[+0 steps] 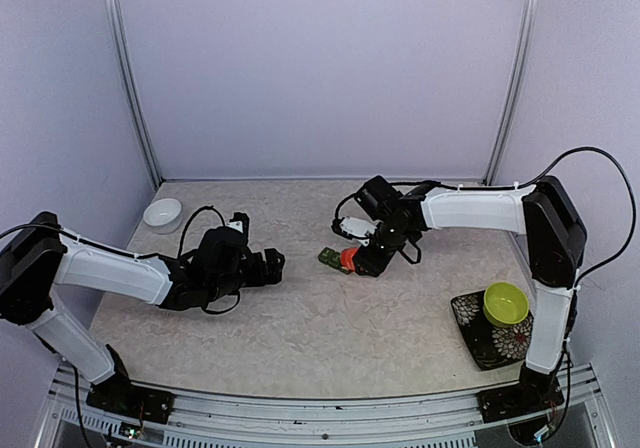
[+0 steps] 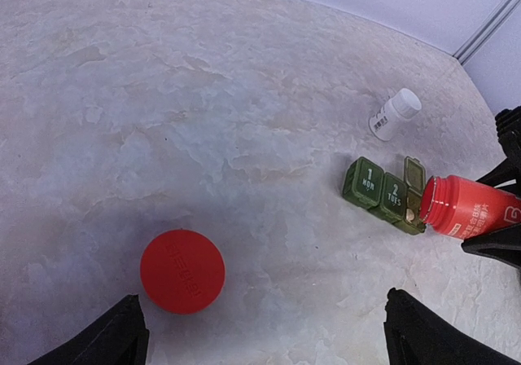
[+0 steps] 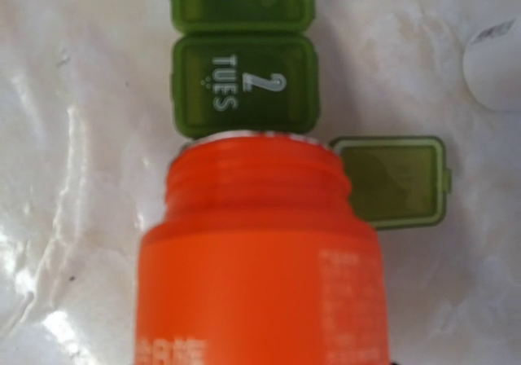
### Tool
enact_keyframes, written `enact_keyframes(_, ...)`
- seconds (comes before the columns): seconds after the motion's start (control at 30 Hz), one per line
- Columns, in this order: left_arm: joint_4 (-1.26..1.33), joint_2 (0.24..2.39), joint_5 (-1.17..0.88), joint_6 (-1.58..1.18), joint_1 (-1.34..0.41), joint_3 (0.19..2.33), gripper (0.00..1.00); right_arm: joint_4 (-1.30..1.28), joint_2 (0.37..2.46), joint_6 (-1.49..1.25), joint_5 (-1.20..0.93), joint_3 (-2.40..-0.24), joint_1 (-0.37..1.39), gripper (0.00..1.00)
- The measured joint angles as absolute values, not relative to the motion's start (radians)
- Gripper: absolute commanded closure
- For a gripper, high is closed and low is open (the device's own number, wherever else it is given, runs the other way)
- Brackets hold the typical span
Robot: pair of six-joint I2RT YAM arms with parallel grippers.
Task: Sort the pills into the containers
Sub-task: Place the pill in the compartment of the pill container.
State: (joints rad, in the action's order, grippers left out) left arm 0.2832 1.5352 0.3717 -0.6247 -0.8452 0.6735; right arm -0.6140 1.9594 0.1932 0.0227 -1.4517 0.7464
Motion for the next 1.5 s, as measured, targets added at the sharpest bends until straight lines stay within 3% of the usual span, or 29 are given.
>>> enact_keyframes(0.83, 0.284, 1.54, 0.373, -0.626, -0.851, 0.673, 0.01, -0.513, 1.875, 0.181, 0.019, -1.339, 0.746, 0.69)
enact_keyframes(1.5, 0.283, 1.54, 0.373, -0.629, -0.859, 0.673, 0.01, -0.185, 1.717, 0.162, -0.001, -1.072, 0.746, 0.69)
